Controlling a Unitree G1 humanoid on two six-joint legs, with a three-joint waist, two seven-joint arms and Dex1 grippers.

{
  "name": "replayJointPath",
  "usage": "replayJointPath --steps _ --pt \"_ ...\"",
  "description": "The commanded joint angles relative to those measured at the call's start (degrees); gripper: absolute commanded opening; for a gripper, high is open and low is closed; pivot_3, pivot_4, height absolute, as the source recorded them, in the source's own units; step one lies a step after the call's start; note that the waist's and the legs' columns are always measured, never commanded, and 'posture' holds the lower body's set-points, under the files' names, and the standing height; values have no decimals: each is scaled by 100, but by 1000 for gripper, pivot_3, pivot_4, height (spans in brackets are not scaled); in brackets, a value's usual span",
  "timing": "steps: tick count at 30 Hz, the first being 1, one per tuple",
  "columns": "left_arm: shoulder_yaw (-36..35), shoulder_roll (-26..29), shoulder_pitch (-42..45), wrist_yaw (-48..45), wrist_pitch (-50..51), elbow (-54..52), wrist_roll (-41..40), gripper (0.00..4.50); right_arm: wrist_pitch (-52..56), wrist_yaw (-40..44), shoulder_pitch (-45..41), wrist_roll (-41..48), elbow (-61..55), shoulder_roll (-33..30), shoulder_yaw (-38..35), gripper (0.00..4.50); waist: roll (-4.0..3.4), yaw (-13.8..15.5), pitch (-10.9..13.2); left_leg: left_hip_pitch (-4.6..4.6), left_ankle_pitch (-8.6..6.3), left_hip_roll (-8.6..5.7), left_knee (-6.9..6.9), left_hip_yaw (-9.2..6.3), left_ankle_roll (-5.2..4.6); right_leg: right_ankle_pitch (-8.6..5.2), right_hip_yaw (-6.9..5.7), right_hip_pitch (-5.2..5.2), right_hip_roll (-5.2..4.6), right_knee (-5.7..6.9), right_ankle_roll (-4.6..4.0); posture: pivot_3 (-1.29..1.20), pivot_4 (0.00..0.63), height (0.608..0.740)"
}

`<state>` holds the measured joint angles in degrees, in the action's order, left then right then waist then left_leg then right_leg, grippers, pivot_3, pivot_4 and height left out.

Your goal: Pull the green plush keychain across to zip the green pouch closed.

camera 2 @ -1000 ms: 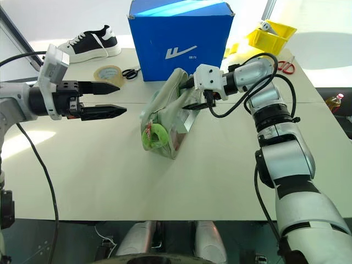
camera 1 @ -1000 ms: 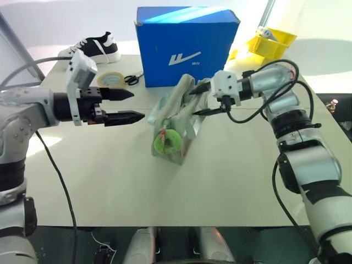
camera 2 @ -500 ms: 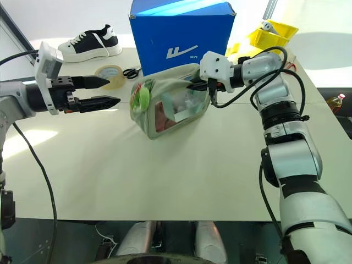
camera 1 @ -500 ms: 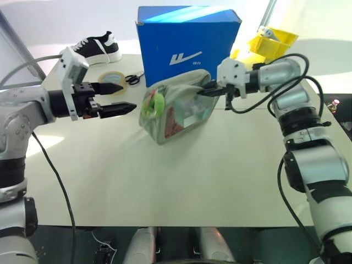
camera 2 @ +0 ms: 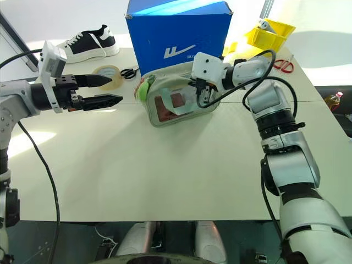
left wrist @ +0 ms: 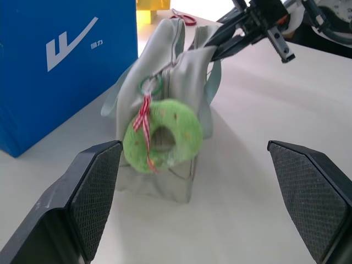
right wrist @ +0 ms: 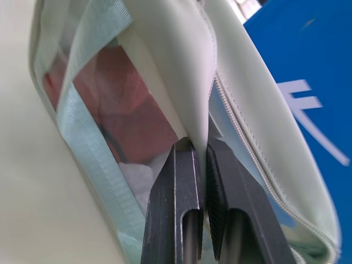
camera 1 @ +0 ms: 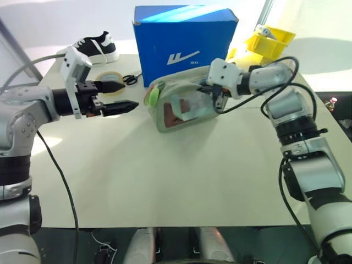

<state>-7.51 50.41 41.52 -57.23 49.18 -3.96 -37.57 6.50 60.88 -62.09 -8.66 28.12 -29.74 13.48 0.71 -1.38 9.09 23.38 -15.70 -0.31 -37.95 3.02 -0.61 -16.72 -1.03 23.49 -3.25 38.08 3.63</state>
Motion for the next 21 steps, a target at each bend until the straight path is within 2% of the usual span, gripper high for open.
replayJointPath --steps 1,5,11,12,14,19,20,21 --pt "-53 -5 125 14 -87 -105 6 4500 784 -212 -133 151 -522 423 10 25 0 -27 0 0 0 0 0 0 0 0 0 1 0 1 0 0 150 740" --pt "-56 -48 142 45 -64 -123 4 4500 1344 -479 -361 41 -522 763 41 25 0 -128 0 -1 1 0 0 0 1 0 0 1 0 3 1 0 150 740" --pt "-126 -70 9 117 -38 -245 -12 4500 1576 -375 -288 111 -618 726 127 25 0 -115 0 0 0 -2 0 0 -1 0 -1 0 0 1 1 0 150 740" --pt "-147 -63 -15 130 -29 -261 -23 4500 1548 -305 -252 139 -649 662 116 729 0 -115 0 0 -1 -2 0 0 -2 1 -1 0 0 1 1 0 150 740" --pt "-175 -53 -57 154 -21 -289 -39 4500 1490 -192 -219 217 -661 518 42 1544 0 -113 0 0 -1 -2 0 -1 -2 1 -1 0 0 1 1 0 150 740" --pt "-260 -19 -181 200 -10 -338 -66 4500 1123 187 -348 508 -425 -87 -256 4215 1 -98 1 0 -2 -3 0 -1 -4 0 -1 0 -1 -1 1 0 150 740" --pt "-275 -11 -200 206 -13 -337 -69 4500 1025 335 -369 593 -352 -223 -301 4452 0 -99 1 0 -3 -3 0 -1 -4 0 -1 -1 -1 -2 1 0 150 740" --pt "-282 -5 -212 213 -17 -336 -71 4500 875 453 -392 654 -223 -351 -343 4452 1 -101 1 0 -3 -3 0 -1 -5 0 -1 -1 -1 -3 1 0 150 740"
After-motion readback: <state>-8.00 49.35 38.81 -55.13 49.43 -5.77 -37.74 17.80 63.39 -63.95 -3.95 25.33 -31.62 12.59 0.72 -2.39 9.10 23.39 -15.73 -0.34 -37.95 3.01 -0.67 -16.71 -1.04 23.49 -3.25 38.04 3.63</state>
